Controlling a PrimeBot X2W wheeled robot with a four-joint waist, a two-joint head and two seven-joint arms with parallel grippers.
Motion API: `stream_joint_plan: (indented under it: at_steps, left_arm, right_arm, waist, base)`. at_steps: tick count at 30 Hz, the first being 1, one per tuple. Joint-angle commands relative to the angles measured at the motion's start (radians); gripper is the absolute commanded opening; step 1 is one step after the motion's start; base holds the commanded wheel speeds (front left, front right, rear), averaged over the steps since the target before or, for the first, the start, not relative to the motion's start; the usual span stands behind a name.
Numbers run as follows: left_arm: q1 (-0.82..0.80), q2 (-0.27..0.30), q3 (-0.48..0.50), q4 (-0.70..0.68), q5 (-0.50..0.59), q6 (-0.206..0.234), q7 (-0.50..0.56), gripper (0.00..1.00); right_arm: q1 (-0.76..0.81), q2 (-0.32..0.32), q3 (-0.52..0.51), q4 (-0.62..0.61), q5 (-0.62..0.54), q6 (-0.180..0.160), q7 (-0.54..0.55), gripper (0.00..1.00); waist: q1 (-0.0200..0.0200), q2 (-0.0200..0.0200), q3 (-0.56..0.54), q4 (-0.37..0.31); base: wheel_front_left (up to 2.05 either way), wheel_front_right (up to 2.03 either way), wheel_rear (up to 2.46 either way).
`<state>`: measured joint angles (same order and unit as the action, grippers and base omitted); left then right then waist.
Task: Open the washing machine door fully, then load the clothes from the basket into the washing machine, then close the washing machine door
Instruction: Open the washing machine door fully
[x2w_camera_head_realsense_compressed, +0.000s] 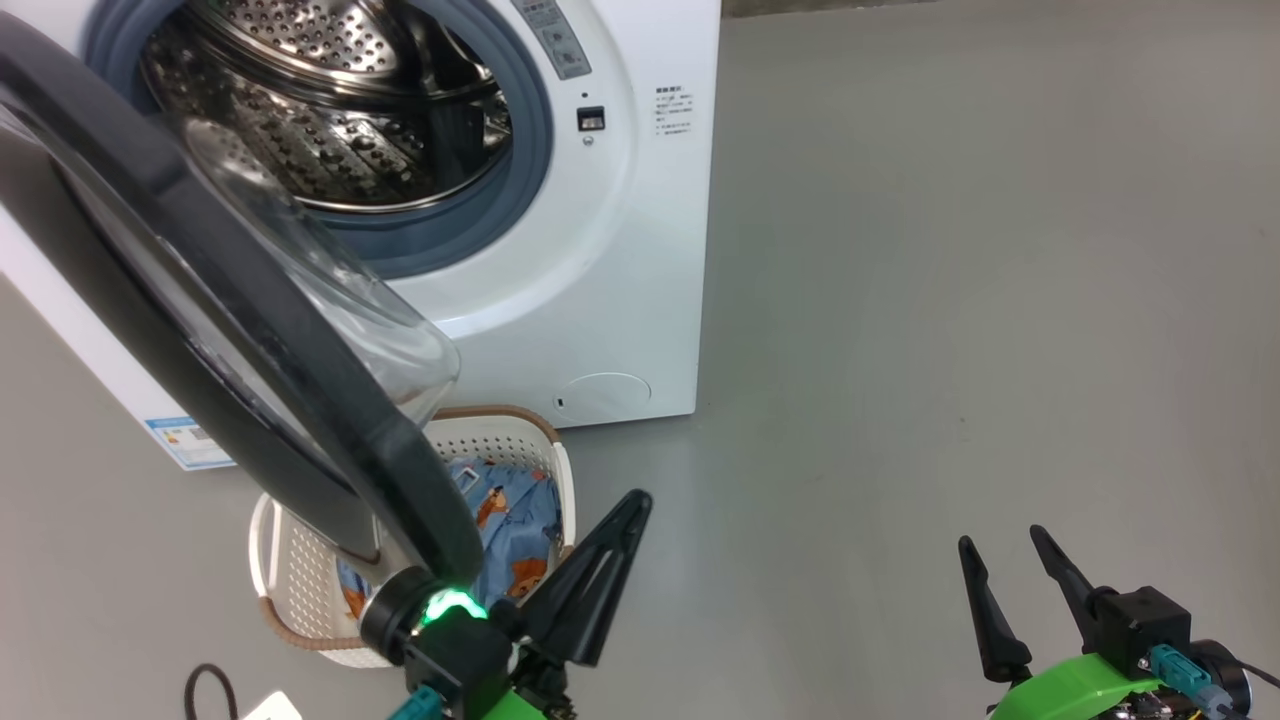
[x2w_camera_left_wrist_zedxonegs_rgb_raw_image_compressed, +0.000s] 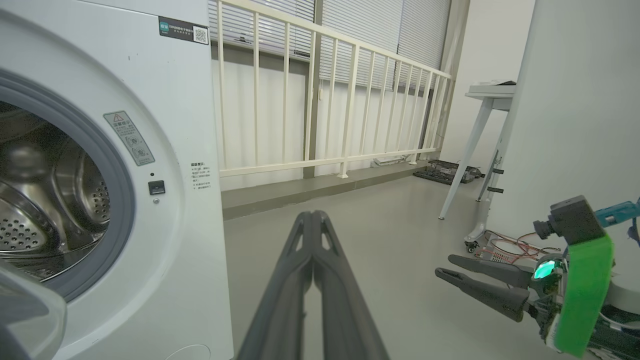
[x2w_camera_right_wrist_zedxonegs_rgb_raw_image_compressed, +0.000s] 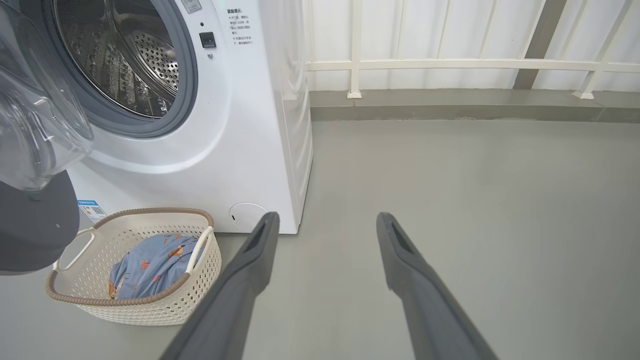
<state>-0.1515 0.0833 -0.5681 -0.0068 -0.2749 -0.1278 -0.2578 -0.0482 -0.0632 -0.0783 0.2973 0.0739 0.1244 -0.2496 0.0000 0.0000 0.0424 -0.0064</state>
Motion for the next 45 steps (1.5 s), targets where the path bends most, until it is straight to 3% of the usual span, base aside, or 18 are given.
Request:
stream_joint_plan:
  at_steps: [1,25,45]
  left_arm:
    - [-0.019,0.002,0.041,0.004,-0.005,-0.003,-0.004,0.0]
    - [-0.098,-0.028,0.236,0.189,-0.003,-0.003,-0.004,0.0]
    - [-0.056,-0.033,0.256,0.192,0.001,-0.001,-0.004,0.0]
  right_arm:
    - [-0.044,-0.006,0.028,-0.018,0.012,0.006,-0.012,1.0]
    - [-0.067,-0.01,0.03,-0.016,0.044,0.006,-0.012,1.0]
    - [-0.067,-0.005,0.032,0.0,0.056,0.006,-0.012,1.0]
  waist:
    - [0.0,0.0,0.005,-0.007]
    - [0.0,0.0,0.061,-0.019]
    - [0.0,0.0,0.047,0.072]
  base:
    - [0.0,0.0,0.0]
    - [0.0,0.0,0.0]
    - [0.0,0.0,0.0]
